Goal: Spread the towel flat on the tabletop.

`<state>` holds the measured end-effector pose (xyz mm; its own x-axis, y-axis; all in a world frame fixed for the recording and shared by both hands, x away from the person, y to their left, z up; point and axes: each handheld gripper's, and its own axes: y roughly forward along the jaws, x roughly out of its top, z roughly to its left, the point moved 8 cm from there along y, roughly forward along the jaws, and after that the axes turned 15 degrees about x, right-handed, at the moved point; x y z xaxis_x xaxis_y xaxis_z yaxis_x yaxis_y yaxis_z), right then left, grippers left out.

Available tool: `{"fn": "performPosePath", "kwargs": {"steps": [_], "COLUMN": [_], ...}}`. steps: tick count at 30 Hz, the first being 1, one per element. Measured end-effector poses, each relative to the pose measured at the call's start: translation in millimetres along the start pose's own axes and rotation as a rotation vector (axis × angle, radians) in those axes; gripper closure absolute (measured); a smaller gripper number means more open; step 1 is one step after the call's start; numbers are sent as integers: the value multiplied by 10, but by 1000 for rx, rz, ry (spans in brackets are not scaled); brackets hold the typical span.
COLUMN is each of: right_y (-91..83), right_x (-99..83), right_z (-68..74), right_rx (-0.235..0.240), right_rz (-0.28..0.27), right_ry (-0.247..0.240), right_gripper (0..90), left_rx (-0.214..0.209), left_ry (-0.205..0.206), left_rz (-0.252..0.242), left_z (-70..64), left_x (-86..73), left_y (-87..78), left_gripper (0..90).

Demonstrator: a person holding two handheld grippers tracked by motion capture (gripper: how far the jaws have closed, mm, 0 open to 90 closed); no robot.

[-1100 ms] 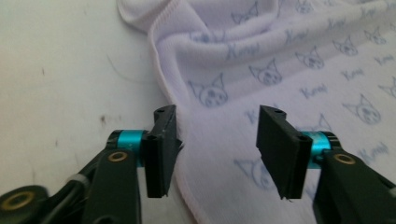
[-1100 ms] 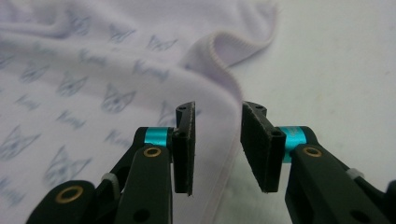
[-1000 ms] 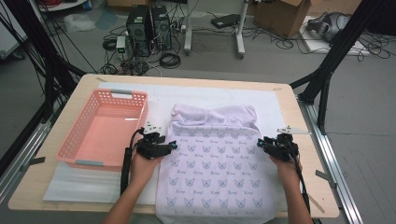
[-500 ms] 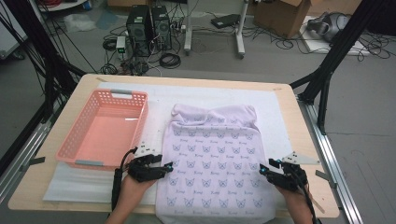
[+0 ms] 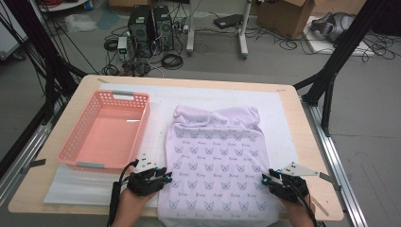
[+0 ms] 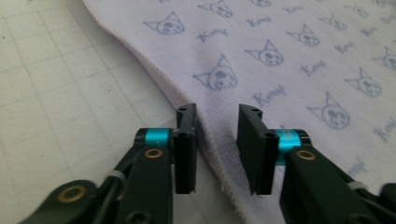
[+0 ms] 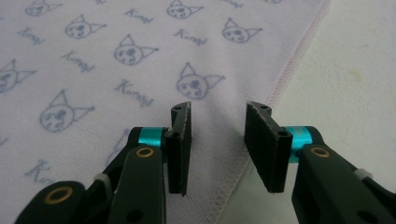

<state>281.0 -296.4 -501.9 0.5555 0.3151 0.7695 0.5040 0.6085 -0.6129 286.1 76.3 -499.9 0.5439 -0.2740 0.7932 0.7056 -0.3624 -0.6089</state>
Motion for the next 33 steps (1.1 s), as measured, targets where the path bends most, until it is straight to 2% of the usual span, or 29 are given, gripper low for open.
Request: {"fn": "performPosePath", "kwargs": {"steps": [5,6,8,9,14,22,25,27,28,29,31,33], "right_y": [-32,-41,-60,-63,-137,-348,-420,-481,-516,-548,-593,-590], "right_x": [-21,-30,-48,-53,-96,-289,-373,-412,-438,-449,-433,-374], "right_z": [40,45,49,60,104,276,343,364,365,362,336,300], "right_rx": [-10,-12,-16,-2,29,77,92,83,79,84,87,82], "right_rz": [19,19,22,22,32,37,44,37,42,26,-20,-59], "right_ry": [-11,-11,-7,3,33,20,20,13,19,25,53,70], "right_gripper": [611,637,844,858,871,871,875,893,885,808,759,723], "left_rx": [-18,-16,-12,-13,-32,-66,-76,-77,-77,-73,-64,-47], "left_ry": [13,18,12,8,-7,-10,6,9,8,4,-15,-22], "left_rz": [4,5,7,5,12,7,2,-8,-14,-24,-59,-96], "left_z": [-12,-13,-18,-22,-37,-127,-167,-192,-197,-195,-182,-145], "left_x": [-10,-13,-19,-24,-113,-291,-349,-383,-388,-380,-322,-242], "left_y": [-9,-12,-23,-33,-152,-373,-447,-491,-507,-513,-507,-479], "left_gripper": [845,852,864,868,872,871,871,865,848,786,626,537]}}
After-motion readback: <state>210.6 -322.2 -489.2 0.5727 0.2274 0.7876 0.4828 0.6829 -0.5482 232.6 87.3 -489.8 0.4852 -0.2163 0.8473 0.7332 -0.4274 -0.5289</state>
